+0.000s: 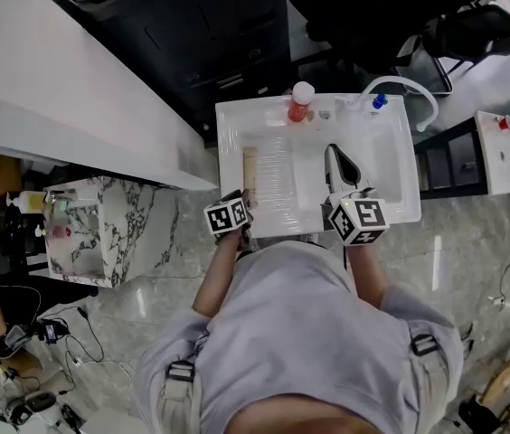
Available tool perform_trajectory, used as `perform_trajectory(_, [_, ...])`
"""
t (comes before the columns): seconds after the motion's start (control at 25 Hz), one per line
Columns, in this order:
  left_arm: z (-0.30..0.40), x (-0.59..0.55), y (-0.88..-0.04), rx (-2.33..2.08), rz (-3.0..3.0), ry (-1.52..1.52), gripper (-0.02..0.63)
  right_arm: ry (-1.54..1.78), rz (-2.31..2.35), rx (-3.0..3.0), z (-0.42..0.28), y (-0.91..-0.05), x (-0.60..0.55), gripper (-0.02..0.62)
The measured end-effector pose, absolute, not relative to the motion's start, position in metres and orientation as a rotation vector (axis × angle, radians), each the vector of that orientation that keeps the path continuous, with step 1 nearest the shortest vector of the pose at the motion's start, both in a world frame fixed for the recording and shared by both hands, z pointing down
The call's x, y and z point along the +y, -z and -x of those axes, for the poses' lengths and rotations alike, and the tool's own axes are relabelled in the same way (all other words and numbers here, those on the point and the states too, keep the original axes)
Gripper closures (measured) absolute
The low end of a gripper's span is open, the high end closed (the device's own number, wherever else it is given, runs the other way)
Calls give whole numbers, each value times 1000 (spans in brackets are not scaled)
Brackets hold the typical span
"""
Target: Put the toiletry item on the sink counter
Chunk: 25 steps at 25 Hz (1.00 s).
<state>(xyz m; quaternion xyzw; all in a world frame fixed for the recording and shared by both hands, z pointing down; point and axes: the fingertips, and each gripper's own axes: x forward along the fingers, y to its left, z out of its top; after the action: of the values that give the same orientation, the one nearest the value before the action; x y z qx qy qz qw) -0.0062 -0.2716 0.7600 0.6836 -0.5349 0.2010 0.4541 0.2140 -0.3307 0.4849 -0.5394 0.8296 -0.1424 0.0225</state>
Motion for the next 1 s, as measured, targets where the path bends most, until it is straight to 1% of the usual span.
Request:
perform_trajectory(0.32, [16,-300,-692,-1475,-1833,-409,580,436,1649,2584,-209,-484,-331,591])
perform_trajectory(1.0, [10,-319,-596,-1605,-2042,-225,600,426,1649,2590,-207,-481,-325,591])
